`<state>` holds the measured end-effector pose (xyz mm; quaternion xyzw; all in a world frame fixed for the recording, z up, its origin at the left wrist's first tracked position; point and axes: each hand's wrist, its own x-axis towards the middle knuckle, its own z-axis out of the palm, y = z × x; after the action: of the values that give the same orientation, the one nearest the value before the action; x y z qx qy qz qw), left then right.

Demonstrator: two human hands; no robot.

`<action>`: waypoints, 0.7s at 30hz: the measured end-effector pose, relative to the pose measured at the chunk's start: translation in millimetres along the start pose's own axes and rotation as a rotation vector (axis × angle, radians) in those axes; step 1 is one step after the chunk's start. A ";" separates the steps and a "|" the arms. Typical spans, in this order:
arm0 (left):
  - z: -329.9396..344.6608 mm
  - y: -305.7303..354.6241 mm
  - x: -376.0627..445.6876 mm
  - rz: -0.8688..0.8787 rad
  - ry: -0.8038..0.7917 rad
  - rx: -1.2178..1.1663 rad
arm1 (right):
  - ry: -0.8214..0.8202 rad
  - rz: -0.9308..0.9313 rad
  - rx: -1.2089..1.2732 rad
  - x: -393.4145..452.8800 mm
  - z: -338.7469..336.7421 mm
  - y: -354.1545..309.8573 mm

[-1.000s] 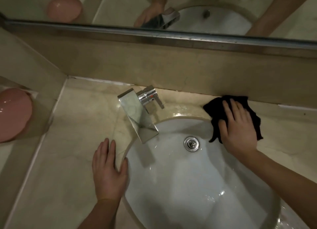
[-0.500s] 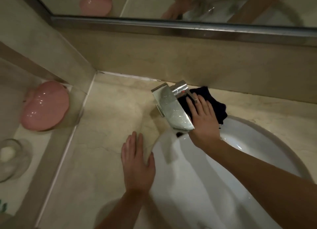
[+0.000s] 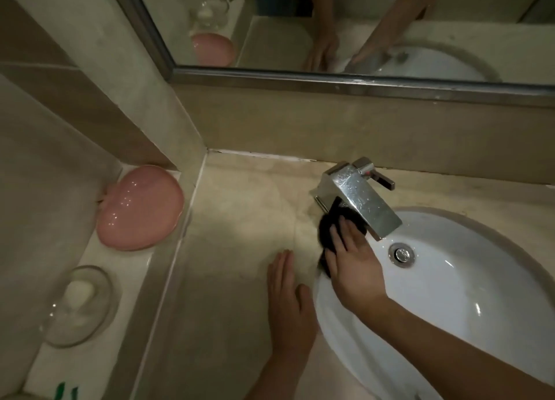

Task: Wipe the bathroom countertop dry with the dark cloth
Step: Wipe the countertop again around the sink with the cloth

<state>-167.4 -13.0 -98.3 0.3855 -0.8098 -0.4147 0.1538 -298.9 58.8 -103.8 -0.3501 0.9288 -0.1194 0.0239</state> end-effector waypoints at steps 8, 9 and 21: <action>-67.7 -67.9 14.2 0.143 0.049 0.380 | -0.101 -0.210 -0.043 -0.1 -7.2 -2.4; -65.5 -66.9 14.7 0.134 0.050 0.402 | -0.102 -0.200 -0.027 0.2 -7.3 -3.5; -56.2 -74.3 19.2 0.237 0.226 0.443 | -0.359 -0.360 0.240 16.1 -2.8 -46.3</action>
<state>-111.2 -85.2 -124.1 0.3562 -0.8979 -0.1607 0.2026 -281.6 15.2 -89.4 -0.5195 0.8118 -0.1672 0.2076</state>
